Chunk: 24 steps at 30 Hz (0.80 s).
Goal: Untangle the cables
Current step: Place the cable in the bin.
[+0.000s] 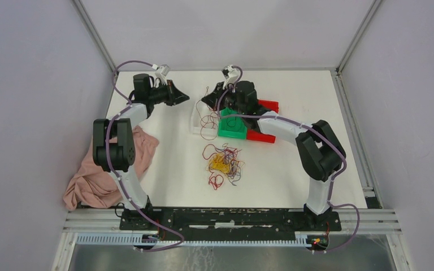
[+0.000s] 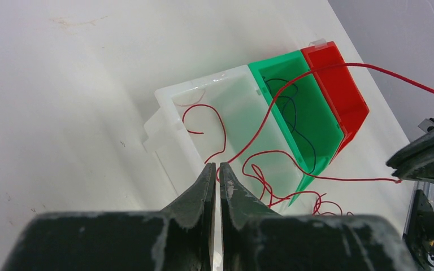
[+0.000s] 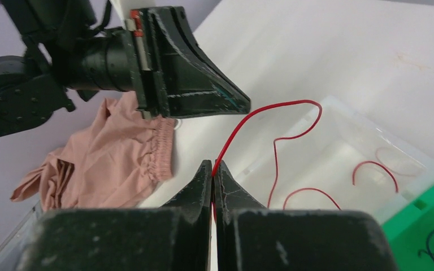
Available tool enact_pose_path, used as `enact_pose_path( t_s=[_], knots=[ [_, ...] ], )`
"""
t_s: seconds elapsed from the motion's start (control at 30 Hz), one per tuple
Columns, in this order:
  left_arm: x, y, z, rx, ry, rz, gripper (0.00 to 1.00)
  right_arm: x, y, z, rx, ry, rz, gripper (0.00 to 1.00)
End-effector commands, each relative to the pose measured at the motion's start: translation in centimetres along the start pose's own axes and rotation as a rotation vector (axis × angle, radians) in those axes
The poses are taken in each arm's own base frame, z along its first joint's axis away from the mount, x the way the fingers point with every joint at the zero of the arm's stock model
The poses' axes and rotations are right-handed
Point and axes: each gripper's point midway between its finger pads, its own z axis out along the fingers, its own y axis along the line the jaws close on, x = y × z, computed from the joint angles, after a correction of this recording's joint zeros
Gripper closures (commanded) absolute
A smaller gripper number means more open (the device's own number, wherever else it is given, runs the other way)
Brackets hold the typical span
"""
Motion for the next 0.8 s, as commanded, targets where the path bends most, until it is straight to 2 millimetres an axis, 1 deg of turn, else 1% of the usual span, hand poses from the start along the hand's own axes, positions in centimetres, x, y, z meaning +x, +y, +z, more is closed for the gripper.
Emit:
enact_pose_path(
  t_s=[0.0,0.03,0.07,0.13,0.17,0.3,0.43,0.53,0.7,0.77],
  knots=[
    [-2.8,-2.0,-0.7,0.032,-0.065,0.048,0.89,-1.3,-1.0,-0.5,0.118,0.036,-0.061,1.0],
    [-2.9,-2.0,-0.8,0.029,-0.068,0.047,0.89,-1.1,-1.5,0.1,0.133,0.061,-0.063,1.0],
    [-3.0,-2.0,-0.8,0.028,-0.072,0.046,0.89,-0.4,-2.1,0.5,0.156,0.101,-0.061,1.0],
    [-3.4,-2.2,-0.9,0.023,-0.08,0.051,0.89,1.0,-3.5,1.4,0.202,0.162,-0.046,1.0],
    [-3.6,-2.3,-1.0,0.019,-0.083,0.052,0.89,2.1,-4.4,1.8,0.227,0.195,-0.036,1.0],
    [-4.5,-2.1,-1.4,-0.019,-0.098,0.068,0.89,4.0,-6.2,3.7,0.274,0.26,-0.025,1.0],
    [-5.5,-1.8,-1.6,-0.065,-0.111,0.076,0.89,6.5,-8.2,5.1,0.352,0.335,-0.023,1.0],
    [-6.0,-1.7,-1.8,-0.083,-0.12,0.079,0.89,8.0,-9.3,6.1,0.399,0.365,-0.042,1.0],
    [-6.1,-1.8,-1.9,-0.085,-0.121,0.074,0.89,9.7,-10.7,7.2,0.467,0.416,-0.102,1.0],
    [-6.0,-1.7,-1.9,-0.085,-0.118,0.072,0.88,9.8,-11.2,7.4,0.493,0.417,-0.12,1.0]
  ],
)
